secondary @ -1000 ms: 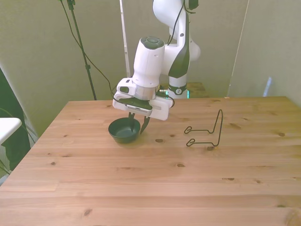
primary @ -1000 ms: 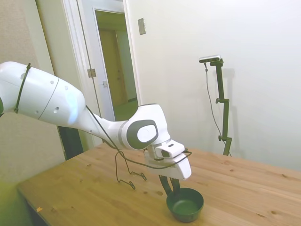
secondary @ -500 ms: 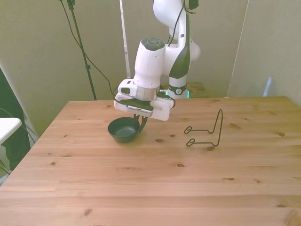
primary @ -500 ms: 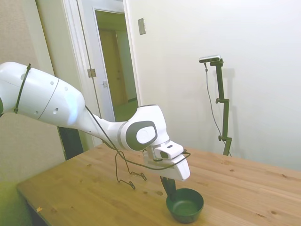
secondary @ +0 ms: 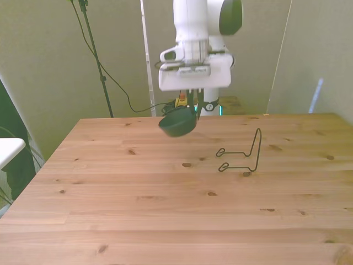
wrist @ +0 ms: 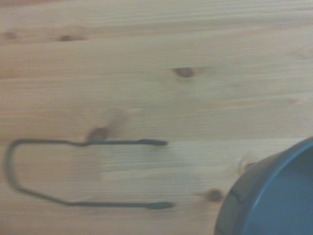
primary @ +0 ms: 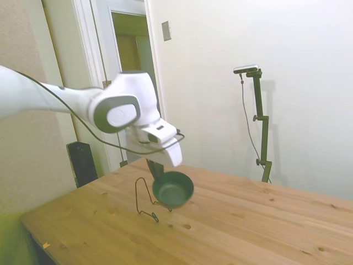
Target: Load the bowl
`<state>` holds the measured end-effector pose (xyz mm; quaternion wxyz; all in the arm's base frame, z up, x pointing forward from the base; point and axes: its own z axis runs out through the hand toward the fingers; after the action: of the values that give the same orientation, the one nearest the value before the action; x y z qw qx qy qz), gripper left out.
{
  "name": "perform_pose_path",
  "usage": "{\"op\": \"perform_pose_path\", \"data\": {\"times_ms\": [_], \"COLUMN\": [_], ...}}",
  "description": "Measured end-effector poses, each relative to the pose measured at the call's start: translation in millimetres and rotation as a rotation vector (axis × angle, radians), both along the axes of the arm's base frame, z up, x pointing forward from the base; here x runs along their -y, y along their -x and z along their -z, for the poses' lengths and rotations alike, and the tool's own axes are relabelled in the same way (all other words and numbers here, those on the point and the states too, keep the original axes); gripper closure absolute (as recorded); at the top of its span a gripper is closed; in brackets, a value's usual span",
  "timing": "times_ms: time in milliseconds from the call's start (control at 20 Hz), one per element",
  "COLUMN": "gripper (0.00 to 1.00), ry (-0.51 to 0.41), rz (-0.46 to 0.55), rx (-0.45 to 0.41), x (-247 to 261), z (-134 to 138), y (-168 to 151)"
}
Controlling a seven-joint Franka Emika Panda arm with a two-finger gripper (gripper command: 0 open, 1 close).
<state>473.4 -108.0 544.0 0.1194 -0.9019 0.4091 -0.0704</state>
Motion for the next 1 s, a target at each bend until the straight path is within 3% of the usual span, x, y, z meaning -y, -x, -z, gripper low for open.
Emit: {"op": "perform_pose_path", "data": {"times_ms": [100, 300, 650, 1000], "gripper": [1.0, 1.0, 1.0, 1.0], "ry": [-0.113, -0.303, -0.415, -0.579], "rz": [-0.02, -0.06, -0.075, 0.03], "rx": [0.019, 0.011, -0.008, -0.067], "x": [-3.0, -2.4, -21.5, -8.9], "z": [-12.8, 2.8, 18.3, 60.1], "y": [8.0, -15.0, -52.8, -65.9]}}
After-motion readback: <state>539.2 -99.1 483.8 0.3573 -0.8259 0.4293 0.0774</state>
